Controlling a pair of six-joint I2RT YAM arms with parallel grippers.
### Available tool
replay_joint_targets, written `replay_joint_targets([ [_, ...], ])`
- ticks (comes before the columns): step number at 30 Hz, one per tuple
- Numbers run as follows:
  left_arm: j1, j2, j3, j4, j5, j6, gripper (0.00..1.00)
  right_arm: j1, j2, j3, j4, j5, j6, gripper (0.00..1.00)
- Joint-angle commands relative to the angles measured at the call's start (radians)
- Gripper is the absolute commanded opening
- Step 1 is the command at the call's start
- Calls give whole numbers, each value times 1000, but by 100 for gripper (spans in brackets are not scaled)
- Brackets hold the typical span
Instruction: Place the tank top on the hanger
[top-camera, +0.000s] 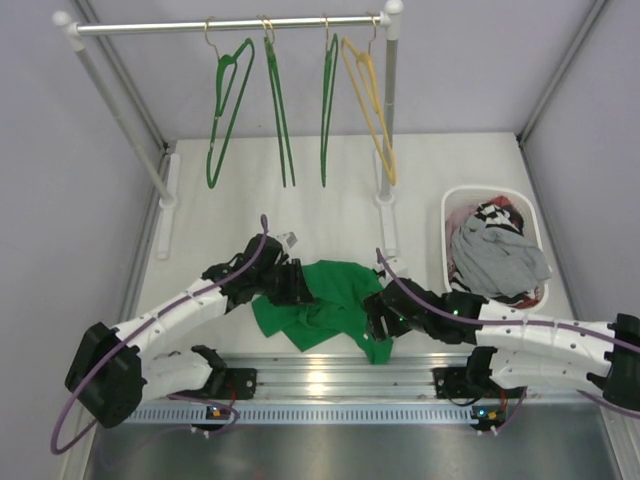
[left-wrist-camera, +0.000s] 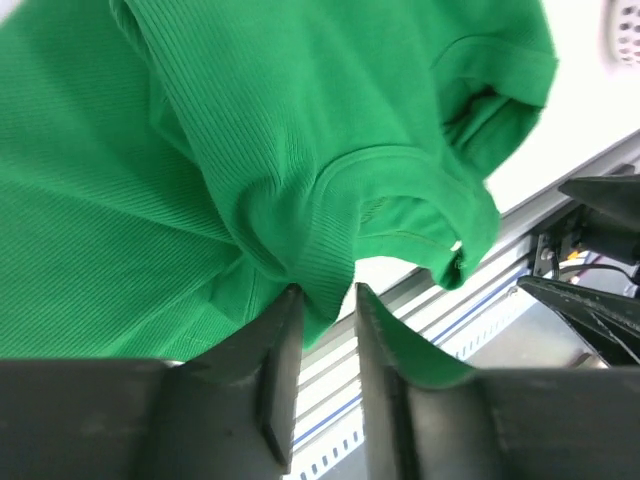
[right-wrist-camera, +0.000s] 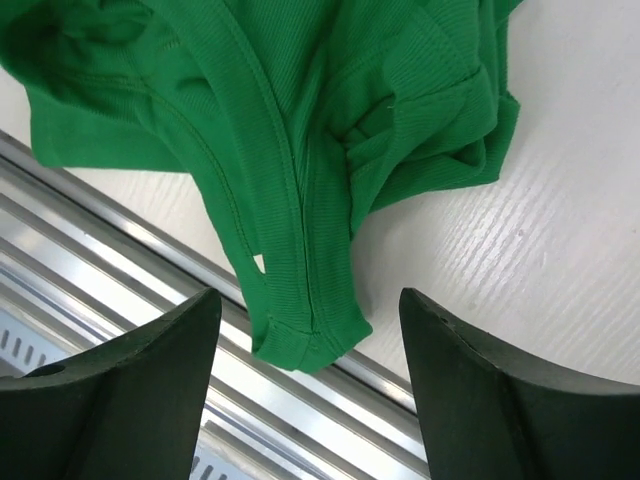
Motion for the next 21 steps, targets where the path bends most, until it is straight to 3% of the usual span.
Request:
replay_joint_targets([
  [1, -2, -48, 62, -14, -29, 35, 37, 16, -50, 56, 5, 83, 64, 72],
  [6, -1, -114, 142, -137, -73, 78, 51, 14, -103, 81, -40, 137, 89, 69],
  [7, -2, -129, 157, -154, -78, 86, 64, 14, -111, 84, -43, 143, 89, 68],
  [16, -5, -240, 467, -380, -79, 205, 59, 1, -137, 118, -81, 182, 75, 67],
  [21, -5, -199, 793, -473, -156, 265, 60, -7, -131, 119, -78, 169, 49, 67],
])
